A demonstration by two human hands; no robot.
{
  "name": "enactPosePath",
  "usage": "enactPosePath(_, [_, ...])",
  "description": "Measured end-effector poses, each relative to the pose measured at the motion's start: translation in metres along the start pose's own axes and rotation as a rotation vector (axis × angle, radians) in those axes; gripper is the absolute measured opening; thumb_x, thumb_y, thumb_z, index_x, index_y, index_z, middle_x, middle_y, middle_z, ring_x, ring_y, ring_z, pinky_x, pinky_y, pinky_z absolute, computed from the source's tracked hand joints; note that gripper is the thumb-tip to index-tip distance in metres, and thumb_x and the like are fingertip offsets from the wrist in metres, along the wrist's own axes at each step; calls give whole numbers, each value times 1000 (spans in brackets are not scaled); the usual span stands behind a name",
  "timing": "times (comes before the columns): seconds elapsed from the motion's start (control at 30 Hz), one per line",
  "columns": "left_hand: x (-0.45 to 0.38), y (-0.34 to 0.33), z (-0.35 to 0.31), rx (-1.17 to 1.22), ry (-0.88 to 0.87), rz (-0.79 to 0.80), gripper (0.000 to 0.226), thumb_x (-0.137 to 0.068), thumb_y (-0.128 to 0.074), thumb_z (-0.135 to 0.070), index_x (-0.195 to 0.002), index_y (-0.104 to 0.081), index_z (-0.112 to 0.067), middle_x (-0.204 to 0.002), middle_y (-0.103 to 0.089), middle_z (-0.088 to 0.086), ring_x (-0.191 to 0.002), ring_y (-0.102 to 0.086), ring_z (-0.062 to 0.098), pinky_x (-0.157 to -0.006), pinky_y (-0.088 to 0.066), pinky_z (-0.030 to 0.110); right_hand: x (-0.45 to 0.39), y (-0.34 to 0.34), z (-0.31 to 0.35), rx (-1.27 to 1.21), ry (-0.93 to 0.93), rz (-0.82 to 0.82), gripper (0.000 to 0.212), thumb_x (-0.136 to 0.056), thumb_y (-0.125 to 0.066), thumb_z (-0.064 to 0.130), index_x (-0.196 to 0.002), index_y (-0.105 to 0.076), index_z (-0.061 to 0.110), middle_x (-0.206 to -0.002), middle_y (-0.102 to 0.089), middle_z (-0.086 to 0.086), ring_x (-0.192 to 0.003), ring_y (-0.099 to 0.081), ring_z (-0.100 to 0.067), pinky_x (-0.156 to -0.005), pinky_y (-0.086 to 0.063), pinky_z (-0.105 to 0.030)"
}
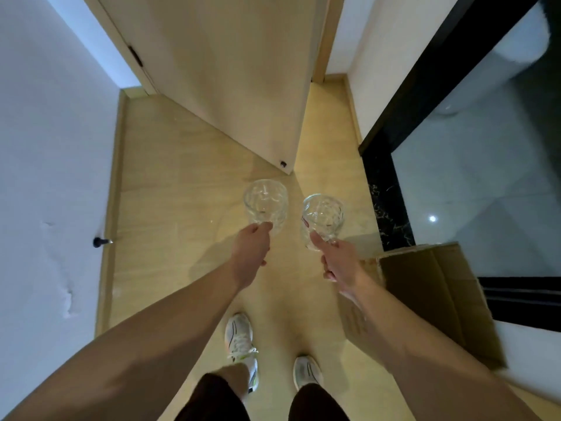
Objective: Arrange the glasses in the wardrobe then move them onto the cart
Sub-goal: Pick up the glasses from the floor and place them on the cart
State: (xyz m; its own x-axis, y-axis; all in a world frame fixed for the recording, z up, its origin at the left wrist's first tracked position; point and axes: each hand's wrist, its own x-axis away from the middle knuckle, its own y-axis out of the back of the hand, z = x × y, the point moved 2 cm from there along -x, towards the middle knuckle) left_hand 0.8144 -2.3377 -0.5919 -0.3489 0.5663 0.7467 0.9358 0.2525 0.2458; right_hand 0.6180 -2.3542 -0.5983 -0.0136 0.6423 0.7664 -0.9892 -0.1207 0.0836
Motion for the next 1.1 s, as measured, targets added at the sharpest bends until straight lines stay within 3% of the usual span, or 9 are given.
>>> enactPosePath(0.3, [143, 95, -193, 95, -212, -100, 26, -97, -51, -43, -85, -56, -20, -74, -55, 5, -64, -48, 21, -63, -42, 31, 130, -33, 192, 134, 275, 86, 48, -82, -79, 52, -92, -50, 14, -63, -32, -4, -51, -25, -16, -44, -24, -26])
enactPosePath(0.47, [206, 137, -238, 197, -358, -193, 30, -100, -50, -42, -107, -59, -15, -80, -54, 4, -71, -50, 19, -65, -44, 31, 180, -48, 257, 203, 464, 148, 48, -78, -79, 59, -87, -59, 17, -56, -35, 2, -43, -28, -14, -43, -24, -25])
enactPosePath(0.53, [233, 152, -250, 219, -394, -243, 32, -100, -49, -43, -112, -58, -15, -84, -57, 5, -73, -52, 19, -63, -45, 32, 201, -51, 274, 215, 516, 173, 57, -76, -79, 64, -102, -64, 15, -57, -38, 3, -47, -29, -15, -44, -25, -27])
enactPosePath(0.63, [276, 172, -258, 262, -438, -315, 28, -98, -50, -43, -105, -57, -16, -81, -58, 7, -68, -52, 19, -62, -46, 31, 238, -56, 293, 218, 596, 202, 87, -75, -78, 67, -137, -54, 11, -62, -37, 2, -51, -31, -14, -42, -28, -26])
enactPosePath(0.73, [321, 191, -256, 321, -484, -371, 26, -96, -52, -42, -97, -57, -17, -78, -57, 7, -62, -50, 20, -58, -47, 29, 275, -58, 300, 238, 698, 277, 98, -73, -78, 69, -145, -48, 10, -58, -38, 2, -47, -31, -13, -42, -30, -26])
enactPosePath(0.83, [363, 205, -243, 389, -525, -412, 23, -94, -52, -39, -89, -55, -17, -77, -55, 8, -58, -47, 18, -52, -45, 26, 308, -60, 301, 255, 753, 360, 99, -71, -79, 70, -146, -48, 14, -58, -38, 3, -49, -31, -14, -42, -30, -26])
enactPosePath(0.97, [417, 221, -211, 448, -554, -512, 21, -94, -52, -38, -88, -55, -18, -80, -51, 6, -61, -49, 19, -58, -45, 29, 353, -68, 297, 298, 827, 431, 93, -74, -80, 65, -144, -49, 13, -64, -39, -1, -52, -30, -15, -44, -29, -27])
enactPosePath(1.03, [442, 229, -192, 459, -564, -583, 22, -93, -53, -38, -87, -56, -17, -81, -53, 6, -61, -49, 19, -60, -46, 29, 374, -75, 291, 318, 864, 478, 85, -74, -81, 63, -137, -54, 11, -61, -38, 0, -50, -31, -15, -44, -29, -27])
enactPosePath(1.1, [465, 236, -171, 470, -564, -659, 23, -92, -53, -38, -86, -57, -16, -78, -55, 7, -61, -49, 20, -58, -45, 28, 395, -86, 281, 339, 889, 531, 70, -72, -82, 63, -114, -65, 10, -59, -39, 1, -46, -33, -14, -43, -29, -27])
